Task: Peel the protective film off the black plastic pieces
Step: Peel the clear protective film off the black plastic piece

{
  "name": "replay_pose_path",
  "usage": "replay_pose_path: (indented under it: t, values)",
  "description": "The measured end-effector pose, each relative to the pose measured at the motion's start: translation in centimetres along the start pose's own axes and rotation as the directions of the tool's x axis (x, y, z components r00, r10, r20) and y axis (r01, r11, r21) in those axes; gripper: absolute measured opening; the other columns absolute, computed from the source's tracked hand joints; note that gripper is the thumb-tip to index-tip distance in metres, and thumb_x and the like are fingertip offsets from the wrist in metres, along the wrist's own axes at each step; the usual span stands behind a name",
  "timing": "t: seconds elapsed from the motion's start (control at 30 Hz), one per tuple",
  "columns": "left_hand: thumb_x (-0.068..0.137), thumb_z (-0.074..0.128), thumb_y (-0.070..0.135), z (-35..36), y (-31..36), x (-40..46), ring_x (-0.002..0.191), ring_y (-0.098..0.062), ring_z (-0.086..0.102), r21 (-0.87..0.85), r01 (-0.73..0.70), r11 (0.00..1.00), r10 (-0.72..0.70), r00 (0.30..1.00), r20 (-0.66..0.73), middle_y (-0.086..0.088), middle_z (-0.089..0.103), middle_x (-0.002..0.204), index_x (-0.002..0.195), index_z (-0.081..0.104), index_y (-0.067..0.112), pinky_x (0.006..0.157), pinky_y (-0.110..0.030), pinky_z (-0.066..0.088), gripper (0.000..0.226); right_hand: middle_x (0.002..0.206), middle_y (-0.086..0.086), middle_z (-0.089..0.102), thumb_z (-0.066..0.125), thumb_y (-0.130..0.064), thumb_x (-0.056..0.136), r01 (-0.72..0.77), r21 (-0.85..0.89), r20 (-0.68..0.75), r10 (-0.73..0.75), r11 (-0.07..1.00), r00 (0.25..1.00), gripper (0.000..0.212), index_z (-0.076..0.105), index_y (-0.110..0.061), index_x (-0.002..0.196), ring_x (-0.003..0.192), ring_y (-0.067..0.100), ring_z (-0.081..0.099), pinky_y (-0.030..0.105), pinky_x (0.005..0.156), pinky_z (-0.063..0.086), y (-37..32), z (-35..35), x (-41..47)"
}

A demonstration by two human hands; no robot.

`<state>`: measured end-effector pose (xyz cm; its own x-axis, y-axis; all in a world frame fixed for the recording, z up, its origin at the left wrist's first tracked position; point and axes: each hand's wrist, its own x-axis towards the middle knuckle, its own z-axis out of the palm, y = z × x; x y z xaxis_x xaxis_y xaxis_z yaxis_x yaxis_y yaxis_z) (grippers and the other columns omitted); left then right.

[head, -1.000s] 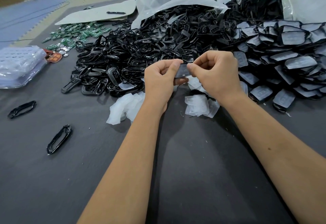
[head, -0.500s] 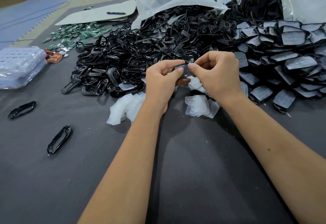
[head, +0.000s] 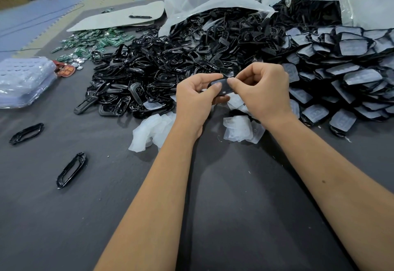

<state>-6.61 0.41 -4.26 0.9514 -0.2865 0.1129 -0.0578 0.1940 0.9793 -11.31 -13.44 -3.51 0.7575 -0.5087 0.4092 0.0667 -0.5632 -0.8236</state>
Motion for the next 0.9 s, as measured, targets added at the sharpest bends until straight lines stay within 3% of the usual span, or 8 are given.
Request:
replay_pose_path:
  t: [0.17, 0.27, 0.4, 0.53, 0.67, 0.77, 0.9]
  values:
    - [0.096, 0.063, -0.009, -0.07, -0.18, 0.21, 0.075, -0.029, 0.076, -0.018, 0.005, 1.000, -0.005, 1.000, -0.014, -0.029, 0.075, 0.099, 0.103, 0.074, 0.003, 0.049, -0.015, 0.050, 0.017, 0.065, -0.005, 0.070, 0.084, -0.034, 0.084, -0.053, 0.026, -0.029, 0.054, 0.998, 0.998, 0.024, 0.072, -0.016, 0.075, 0.058, 0.009, 0.064, 0.023, 0.059, 0.051, 0.37, 0.08, 0.10]
    - [0.095, 0.064, -0.009, -0.18, -0.41, 0.45, 0.073, -0.029, 0.076, -0.020, -0.005, 1.000, 0.005, 1.000, -0.018, -0.026, 0.075, 0.096, 0.099, 0.075, 0.007, 0.058, -0.021, 0.056, 0.019, 0.066, -0.002, 0.071, 0.072, -0.031, 0.096, -0.156, 0.199, 0.035, 0.152, 0.967, 0.988, 0.024, 0.071, -0.014, 0.079, 0.055, 0.013, 0.062, 0.030, 0.054, 0.049, 0.61, 0.21, 0.30]
    - [0.095, 0.065, -0.007, -0.34, -0.64, 0.60, 0.070, -0.026, 0.076, -0.034, 0.009, 0.999, -0.009, 1.000, -0.010, -0.018, 0.078, 0.092, 0.099, 0.076, 0.008, 0.064, -0.027, 0.060, 0.020, 0.069, 0.002, 0.067, 0.058, -0.030, 0.105, -0.248, 0.322, 0.131, 0.216, 0.914, 0.967, 0.030, 0.071, -0.011, 0.086, 0.054, 0.012, 0.059, 0.027, 0.042, 0.045, 0.78, 0.38, 0.55]
    - [0.096, 0.064, -0.007, -0.46, -0.55, 0.54, 0.071, -0.028, 0.077, -0.061, 0.013, 0.998, -0.012, 1.000, 0.019, -0.017, 0.078, 0.090, 0.099, 0.076, 0.008, 0.061, -0.024, 0.058, 0.020, 0.065, -0.003, 0.069, 0.074, -0.027, 0.096, -0.205, 0.285, 0.198, 0.152, 0.936, 0.968, 0.017, 0.073, -0.014, 0.084, 0.055, 0.012, 0.064, 0.025, 0.043, 0.048, 0.83, 0.44, 0.22]
    - [0.097, 0.060, -0.011, -0.30, -0.69, 0.60, 0.081, -0.025, 0.076, -0.062, -0.029, 0.998, 0.032, 0.998, 0.045, -0.017, 0.077, 0.090, 0.102, 0.074, 0.002, 0.070, -0.029, 0.061, 0.020, 0.068, 0.002, 0.070, 0.085, -0.022, 0.086, -0.217, 0.338, 0.194, 0.158, 0.916, 0.968, 0.017, 0.073, -0.010, 0.083, 0.054, 0.010, 0.061, 0.023, 0.043, 0.046, 0.81, 0.33, 0.16]
    - [0.097, 0.060, -0.011, -0.19, -0.72, 0.56, 0.083, -0.024, 0.076, -0.048, -0.037, 0.998, 0.040, 0.997, 0.059, -0.020, 0.077, 0.095, 0.104, 0.074, 0.000, 0.071, -0.028, 0.061, 0.019, 0.067, 0.000, 0.070, 0.088, -0.018, 0.083, -0.250, 0.367, 0.212, 0.181, 0.896, 0.960, 0.018, 0.072, -0.011, 0.081, 0.053, 0.009, 0.059, 0.022, 0.043, 0.045, 0.66, 0.29, 0.12]
    - [0.097, 0.058, -0.012, -0.30, -0.82, 0.62, 0.084, -0.022, 0.077, -0.083, -0.042, 0.996, 0.048, 0.996, 0.077, -0.012, 0.077, 0.089, 0.104, 0.073, 0.000, 0.070, -0.028, 0.061, 0.020, 0.069, 0.005, 0.071, 0.085, -0.014, 0.085, -0.257, 0.418, 0.221, 0.177, 0.871, 0.959, 0.015, 0.072, -0.006, 0.083, 0.052, 0.012, 0.059, 0.023, 0.045, 0.047, 0.50, 0.12, 0.16]
